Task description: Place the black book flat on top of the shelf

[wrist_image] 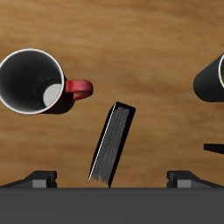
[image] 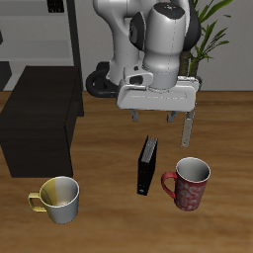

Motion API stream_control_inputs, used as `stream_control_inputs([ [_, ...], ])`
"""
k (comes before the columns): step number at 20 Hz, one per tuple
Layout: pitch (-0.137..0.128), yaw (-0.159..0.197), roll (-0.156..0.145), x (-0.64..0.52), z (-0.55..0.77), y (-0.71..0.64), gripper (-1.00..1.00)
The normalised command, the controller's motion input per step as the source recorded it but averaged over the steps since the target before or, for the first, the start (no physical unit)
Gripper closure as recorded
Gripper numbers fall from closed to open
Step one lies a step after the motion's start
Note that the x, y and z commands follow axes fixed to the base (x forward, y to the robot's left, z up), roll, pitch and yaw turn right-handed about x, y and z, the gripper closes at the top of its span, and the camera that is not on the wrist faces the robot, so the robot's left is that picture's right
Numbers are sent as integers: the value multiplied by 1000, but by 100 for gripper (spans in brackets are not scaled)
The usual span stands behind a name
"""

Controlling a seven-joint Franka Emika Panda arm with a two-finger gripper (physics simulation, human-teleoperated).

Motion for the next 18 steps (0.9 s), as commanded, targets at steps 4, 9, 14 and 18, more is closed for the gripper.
stream_control_inputs([
  [4, -21, -3, 24, -20, -362, 122, -100],
  [9, -53, -26, 6, -23, -212, 21, -100],
  [14, -28, -24, 1, 58, -218, -54, -100],
  [18, 4, -39, -21, 87, -214, -119, -100],
])
